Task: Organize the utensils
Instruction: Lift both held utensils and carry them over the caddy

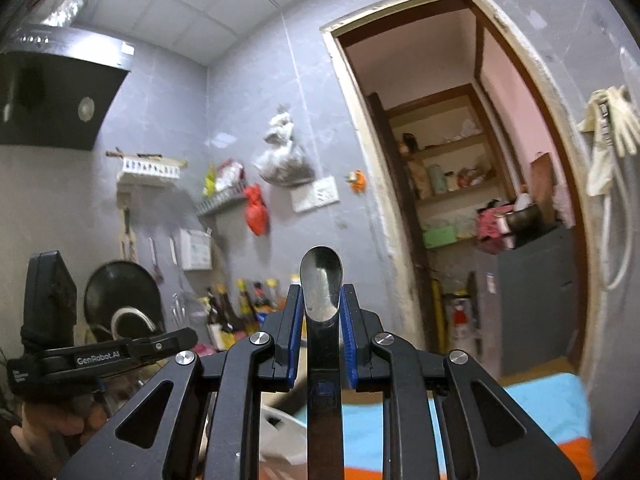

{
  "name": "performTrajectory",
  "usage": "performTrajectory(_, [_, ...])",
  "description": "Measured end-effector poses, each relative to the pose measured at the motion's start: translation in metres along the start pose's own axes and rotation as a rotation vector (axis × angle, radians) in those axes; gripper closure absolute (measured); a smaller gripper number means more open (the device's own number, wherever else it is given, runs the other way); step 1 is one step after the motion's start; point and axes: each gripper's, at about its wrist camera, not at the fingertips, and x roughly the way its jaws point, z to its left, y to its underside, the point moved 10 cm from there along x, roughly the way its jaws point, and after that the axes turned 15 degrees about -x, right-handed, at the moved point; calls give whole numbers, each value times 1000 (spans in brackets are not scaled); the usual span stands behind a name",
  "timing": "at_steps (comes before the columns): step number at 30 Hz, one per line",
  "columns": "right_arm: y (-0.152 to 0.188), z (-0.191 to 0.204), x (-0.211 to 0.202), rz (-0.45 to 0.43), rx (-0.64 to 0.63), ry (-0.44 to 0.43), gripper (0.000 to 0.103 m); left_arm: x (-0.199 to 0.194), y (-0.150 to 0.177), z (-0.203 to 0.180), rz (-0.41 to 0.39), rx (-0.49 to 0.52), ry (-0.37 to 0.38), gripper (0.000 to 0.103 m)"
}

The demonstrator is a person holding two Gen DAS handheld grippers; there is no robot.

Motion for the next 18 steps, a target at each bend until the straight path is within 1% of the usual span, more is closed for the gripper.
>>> performTrajectory(2, [-3, 8, 15, -21, 14, -23, 87, -2, -18, 14, -38, 7, -36, 103])
performTrajectory(5, [-4, 16, 36, -35, 22, -48, 87, 0, -37, 33, -82, 17, -72, 103])
performTrajectory(8, [3, 23, 53, -30, 14, -63, 87, 7, -45, 52, -116, 37, -97, 103])
performTrajectory(12, [23, 29, 69, -2, 0, -71, 87, 23, -36, 74, -123, 68, -130, 103])
performTrajectory(14, [35, 33, 75, 17, -10, -80, 87, 32, -27, 83, -112, 86, -150, 103])
performTrajectory(18, [57, 41, 83, 63, -39, -93, 87, 42, -9, 92, -88, 106, -165, 103])
